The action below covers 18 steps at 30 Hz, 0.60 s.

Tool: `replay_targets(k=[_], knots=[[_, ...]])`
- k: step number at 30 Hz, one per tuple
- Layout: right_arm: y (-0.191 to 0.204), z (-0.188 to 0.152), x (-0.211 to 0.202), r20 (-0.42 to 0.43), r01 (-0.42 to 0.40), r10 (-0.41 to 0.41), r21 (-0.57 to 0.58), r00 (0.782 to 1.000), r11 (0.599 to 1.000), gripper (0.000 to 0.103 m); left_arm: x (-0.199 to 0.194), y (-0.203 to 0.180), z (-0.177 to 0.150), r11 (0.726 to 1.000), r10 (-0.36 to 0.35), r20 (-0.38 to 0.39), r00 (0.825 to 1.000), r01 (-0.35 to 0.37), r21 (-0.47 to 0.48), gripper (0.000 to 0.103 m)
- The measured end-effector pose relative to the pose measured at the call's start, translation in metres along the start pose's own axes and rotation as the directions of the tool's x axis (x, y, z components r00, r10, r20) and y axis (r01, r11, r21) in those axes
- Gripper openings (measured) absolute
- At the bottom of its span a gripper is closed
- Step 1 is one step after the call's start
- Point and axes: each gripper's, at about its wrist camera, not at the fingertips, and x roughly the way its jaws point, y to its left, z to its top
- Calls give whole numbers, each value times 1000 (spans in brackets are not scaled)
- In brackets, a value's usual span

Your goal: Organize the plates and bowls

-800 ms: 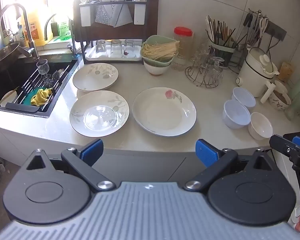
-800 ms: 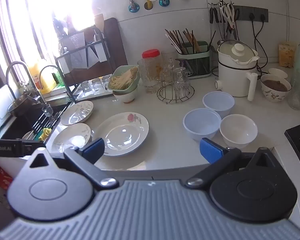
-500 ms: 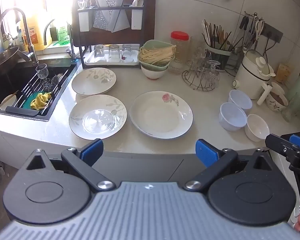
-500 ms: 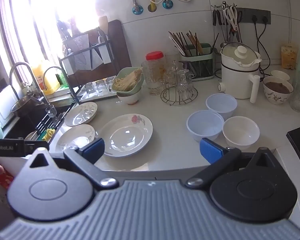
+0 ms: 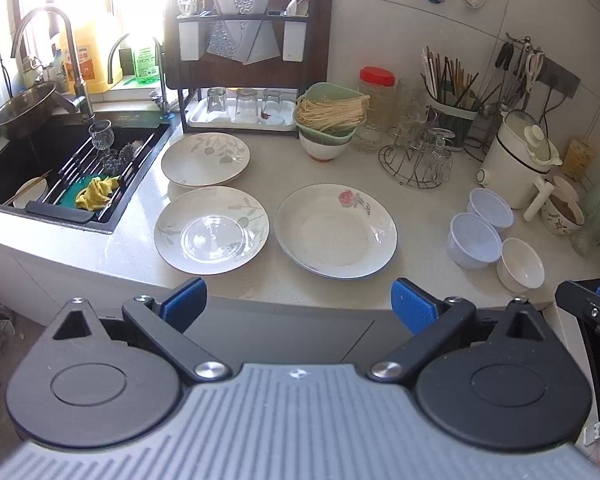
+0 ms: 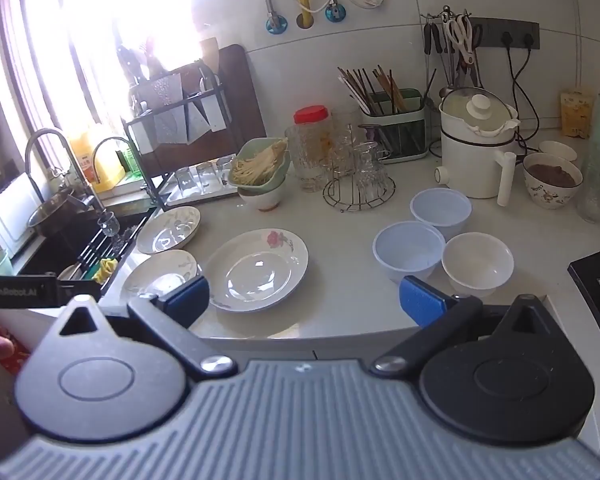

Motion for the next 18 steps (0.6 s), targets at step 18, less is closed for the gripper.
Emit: replay_targets(k=[18], knots=[[6, 5, -3, -19, 1, -1, 13, 1000, 1000, 103, 2, 6, 7, 1000, 0, -43, 999, 1, 22, 100]])
